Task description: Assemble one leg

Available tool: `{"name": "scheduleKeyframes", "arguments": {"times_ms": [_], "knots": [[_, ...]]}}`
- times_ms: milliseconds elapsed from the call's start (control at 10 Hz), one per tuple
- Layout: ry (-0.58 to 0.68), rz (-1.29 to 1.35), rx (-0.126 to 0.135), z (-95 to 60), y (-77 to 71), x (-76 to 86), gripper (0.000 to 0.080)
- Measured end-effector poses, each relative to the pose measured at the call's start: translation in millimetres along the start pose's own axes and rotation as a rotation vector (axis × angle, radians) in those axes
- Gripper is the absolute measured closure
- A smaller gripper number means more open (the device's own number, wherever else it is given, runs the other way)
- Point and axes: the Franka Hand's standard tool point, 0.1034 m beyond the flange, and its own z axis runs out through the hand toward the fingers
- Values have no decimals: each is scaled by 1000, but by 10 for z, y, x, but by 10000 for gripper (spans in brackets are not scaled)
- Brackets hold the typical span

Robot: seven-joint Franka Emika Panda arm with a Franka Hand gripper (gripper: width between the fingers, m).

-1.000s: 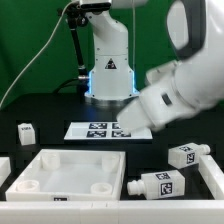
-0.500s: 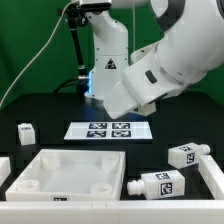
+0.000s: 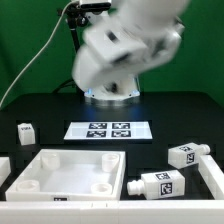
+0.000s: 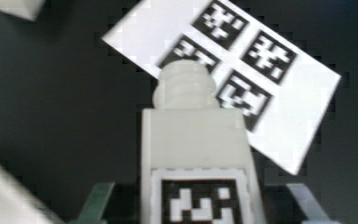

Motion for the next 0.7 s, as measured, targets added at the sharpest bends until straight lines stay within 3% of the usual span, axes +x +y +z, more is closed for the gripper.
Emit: {"name": "scheduleKeyframes", "arguments": {"times_ms": [200, 500, 600, 700], "knots": [[103, 4, -7, 21, -23, 34, 522], [356, 9, -35, -44, 91, 92, 522], [445, 35, -29, -34, 124, 106, 522], [471, 115, 45, 33, 136, 168, 522]]}}
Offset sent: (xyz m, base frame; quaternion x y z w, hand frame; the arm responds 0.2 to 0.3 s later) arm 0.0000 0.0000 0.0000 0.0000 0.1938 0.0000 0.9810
